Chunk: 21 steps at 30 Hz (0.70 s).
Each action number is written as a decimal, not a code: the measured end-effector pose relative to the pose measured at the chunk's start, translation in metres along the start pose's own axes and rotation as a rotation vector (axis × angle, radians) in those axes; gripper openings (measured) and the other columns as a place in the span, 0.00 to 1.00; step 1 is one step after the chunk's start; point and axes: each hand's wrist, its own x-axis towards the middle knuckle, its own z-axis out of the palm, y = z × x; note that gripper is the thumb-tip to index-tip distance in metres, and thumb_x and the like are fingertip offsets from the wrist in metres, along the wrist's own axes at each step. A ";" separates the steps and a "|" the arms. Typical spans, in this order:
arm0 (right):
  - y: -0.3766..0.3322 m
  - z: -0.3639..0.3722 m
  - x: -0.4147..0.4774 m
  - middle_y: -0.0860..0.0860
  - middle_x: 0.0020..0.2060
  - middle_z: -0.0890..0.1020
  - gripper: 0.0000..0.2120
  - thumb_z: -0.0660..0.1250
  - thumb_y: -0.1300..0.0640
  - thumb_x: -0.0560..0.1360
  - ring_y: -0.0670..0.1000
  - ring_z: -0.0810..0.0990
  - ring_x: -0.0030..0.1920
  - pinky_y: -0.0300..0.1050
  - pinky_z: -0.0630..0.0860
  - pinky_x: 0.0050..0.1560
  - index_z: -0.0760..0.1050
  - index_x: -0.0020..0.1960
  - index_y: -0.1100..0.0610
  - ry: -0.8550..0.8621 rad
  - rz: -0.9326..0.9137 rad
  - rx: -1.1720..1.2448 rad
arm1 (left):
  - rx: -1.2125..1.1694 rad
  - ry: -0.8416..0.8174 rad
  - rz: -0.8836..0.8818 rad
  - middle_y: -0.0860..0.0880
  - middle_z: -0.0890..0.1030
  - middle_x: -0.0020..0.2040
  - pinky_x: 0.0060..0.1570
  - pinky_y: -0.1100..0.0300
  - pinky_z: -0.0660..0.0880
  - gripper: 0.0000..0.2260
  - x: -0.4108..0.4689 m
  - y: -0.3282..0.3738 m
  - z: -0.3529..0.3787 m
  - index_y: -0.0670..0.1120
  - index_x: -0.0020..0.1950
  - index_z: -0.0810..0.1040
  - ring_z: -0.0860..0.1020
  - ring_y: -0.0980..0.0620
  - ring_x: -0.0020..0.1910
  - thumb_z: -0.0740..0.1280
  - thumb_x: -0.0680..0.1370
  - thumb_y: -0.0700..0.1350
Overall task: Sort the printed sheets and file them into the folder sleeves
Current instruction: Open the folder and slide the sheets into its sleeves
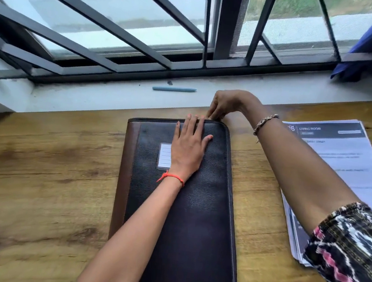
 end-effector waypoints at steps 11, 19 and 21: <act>0.033 0.005 -0.022 0.45 0.25 0.81 0.14 0.67 0.70 0.73 0.41 0.78 0.27 0.32 0.78 0.37 0.76 0.58 0.70 0.077 0.049 0.251 | -0.008 -0.032 0.048 0.43 0.63 0.74 0.73 0.51 0.49 0.35 -0.003 0.004 -0.002 0.45 0.75 0.59 0.56 0.46 0.75 0.39 0.74 0.61; 0.051 0.024 -0.052 0.50 0.25 0.82 0.06 0.62 0.72 0.74 0.45 0.80 0.26 0.34 0.78 0.30 0.77 0.48 0.67 0.141 0.050 0.608 | -0.016 -0.005 0.055 0.44 0.61 0.74 0.73 0.54 0.45 0.35 -0.004 0.002 -0.002 0.47 0.76 0.55 0.55 0.47 0.75 0.38 0.74 0.62; 0.056 0.030 -0.058 0.50 0.26 0.82 0.06 0.62 0.72 0.74 0.45 0.80 0.26 0.34 0.78 0.30 0.77 0.46 0.68 0.166 0.034 0.644 | -0.011 -0.001 0.053 0.44 0.61 0.75 0.73 0.54 0.44 0.35 -0.004 0.003 -0.003 0.47 0.77 0.54 0.54 0.47 0.75 0.38 0.74 0.62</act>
